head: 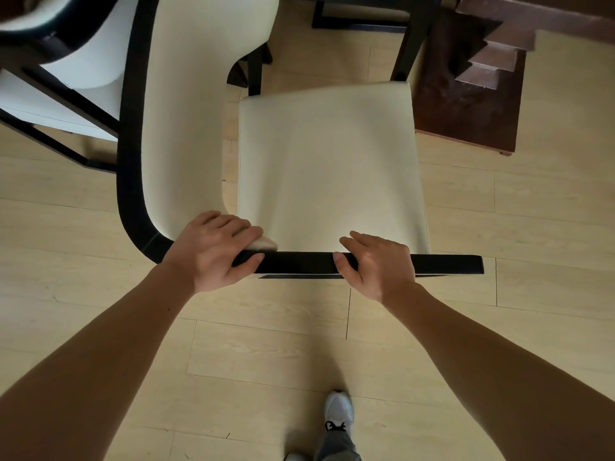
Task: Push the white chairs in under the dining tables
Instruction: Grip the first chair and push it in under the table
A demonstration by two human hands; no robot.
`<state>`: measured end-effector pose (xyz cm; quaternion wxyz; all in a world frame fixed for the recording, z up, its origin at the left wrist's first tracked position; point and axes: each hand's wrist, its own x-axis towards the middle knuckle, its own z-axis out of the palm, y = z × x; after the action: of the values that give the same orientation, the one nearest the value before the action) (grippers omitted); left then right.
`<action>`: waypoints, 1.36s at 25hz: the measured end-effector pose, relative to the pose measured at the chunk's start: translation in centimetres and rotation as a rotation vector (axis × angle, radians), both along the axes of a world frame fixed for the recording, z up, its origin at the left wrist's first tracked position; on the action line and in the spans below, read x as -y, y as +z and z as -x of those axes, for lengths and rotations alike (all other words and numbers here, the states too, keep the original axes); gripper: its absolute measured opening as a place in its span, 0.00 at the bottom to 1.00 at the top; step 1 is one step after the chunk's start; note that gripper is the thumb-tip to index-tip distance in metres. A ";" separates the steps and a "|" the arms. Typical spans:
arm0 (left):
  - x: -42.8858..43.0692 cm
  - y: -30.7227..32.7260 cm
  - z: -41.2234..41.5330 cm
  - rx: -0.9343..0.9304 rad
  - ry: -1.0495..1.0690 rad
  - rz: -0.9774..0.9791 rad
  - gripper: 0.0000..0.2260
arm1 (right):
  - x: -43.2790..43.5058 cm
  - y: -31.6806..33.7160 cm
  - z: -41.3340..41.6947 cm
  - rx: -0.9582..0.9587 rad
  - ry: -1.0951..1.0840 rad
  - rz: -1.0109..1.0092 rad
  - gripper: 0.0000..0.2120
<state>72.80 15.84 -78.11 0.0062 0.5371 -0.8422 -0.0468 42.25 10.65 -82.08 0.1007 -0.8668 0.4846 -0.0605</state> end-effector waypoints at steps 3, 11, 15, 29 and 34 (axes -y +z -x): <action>1.5 -0.1 -0.6 -0.002 0.004 0.006 0.20 | 1.4 -0.1 -0.5 -0.006 0.002 -0.008 0.25; 5.9 0.0 -2.6 0.013 -0.007 -0.017 0.20 | 5.3 -0.4 -2.2 -0.039 -0.011 -0.049 0.27; 8.8 -0.1 -4.3 0.011 -0.025 -0.023 0.21 | 7.6 -0.7 -3.6 -0.038 -0.033 -0.054 0.29; 18.9 0.0 -9.5 0.031 -0.043 -0.134 0.24 | 15.2 -1.8 -8.7 0.020 -0.149 0.044 0.26; 22.1 0.0 -10.7 0.047 -0.064 -0.149 0.23 | 17.8 -1.7 -9.8 0.050 -0.168 0.099 0.25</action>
<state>83.50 -6.24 -78.09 -0.0552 0.5098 -0.8531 -0.0966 52.06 -7.14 -83.82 0.0644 -0.8253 0.5492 -0.1141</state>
